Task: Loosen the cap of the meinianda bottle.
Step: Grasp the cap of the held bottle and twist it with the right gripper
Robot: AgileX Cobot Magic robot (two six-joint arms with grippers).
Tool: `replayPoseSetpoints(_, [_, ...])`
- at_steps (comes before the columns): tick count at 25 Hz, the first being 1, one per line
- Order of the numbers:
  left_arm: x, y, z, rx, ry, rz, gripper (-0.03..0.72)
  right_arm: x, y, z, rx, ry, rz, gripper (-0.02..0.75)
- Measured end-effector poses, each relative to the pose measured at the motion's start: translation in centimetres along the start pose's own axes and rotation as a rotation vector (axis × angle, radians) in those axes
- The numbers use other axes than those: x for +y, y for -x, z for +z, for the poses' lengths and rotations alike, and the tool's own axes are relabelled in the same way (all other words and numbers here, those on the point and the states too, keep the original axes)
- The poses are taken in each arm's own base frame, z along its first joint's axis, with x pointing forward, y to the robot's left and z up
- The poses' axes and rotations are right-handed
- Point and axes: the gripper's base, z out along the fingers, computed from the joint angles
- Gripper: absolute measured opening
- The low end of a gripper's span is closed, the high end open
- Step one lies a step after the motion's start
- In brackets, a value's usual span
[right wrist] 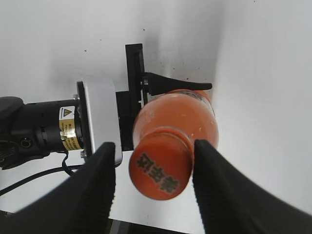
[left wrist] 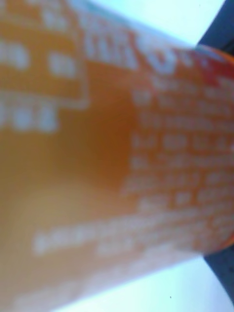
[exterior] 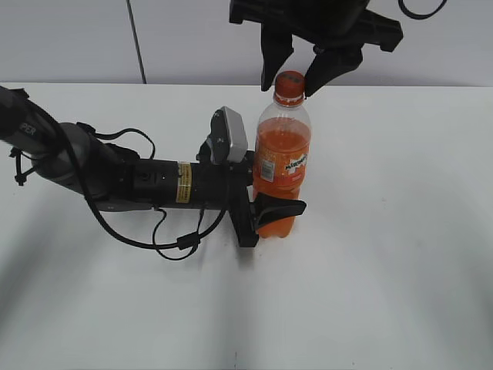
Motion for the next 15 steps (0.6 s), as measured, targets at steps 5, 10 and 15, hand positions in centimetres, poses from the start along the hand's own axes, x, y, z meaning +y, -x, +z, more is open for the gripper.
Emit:
replayPoseSetpoints(5, [0.00,0.00,0.00,0.000,0.000,0.000,0.394,0.00,0.01,0.00,-0.001,0.000,0.000,0.377])
replayPoseSetpoints(10, [0.00,0.00,0.00,0.000,0.000,0.000,0.394,-0.04,0.03,0.00,-0.004,-0.004,-0.002,0.377])
replayPoseSetpoints(15, [0.00,0.00,0.00,0.000,0.000,0.000,0.394,-0.12,0.08,0.12,-0.005,-0.015,-0.006,0.376])
